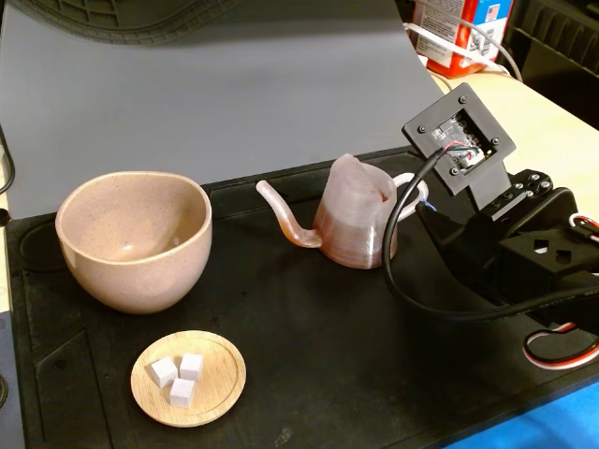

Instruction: Pick up a kettle and pour liquid into a cup.

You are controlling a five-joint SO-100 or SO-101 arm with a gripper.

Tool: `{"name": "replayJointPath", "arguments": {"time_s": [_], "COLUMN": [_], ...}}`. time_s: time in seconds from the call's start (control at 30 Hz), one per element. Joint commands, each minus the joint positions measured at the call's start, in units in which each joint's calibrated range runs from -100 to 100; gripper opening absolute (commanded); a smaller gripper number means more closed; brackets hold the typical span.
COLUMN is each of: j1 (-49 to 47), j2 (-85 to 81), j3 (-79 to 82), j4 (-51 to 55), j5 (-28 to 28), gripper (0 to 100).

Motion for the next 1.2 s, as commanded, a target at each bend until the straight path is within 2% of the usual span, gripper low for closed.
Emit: {"name": "replayJointPath", "arguments": {"time_s": [0.0, 0.3, 0.33, 0.6, 0.87, 1.17], "j1": [0.03, 0.41, -0.05, 0.18, -1.11, -0.43], "j2": [-0.14, -0.05, -0.14, 0.03, 7.88, 7.88], "j3": [-1.68, -3.86, -5.4, -7.03, -14.11, -16.11], "j4": [-1.45, -1.19, 2.09, 4.51, 3.73, 3.73], "j5": [0.11, 0.06, 0.06, 0.06, 0.06, 0.06], "gripper": [20, 20, 20, 20, 21, 20]}}
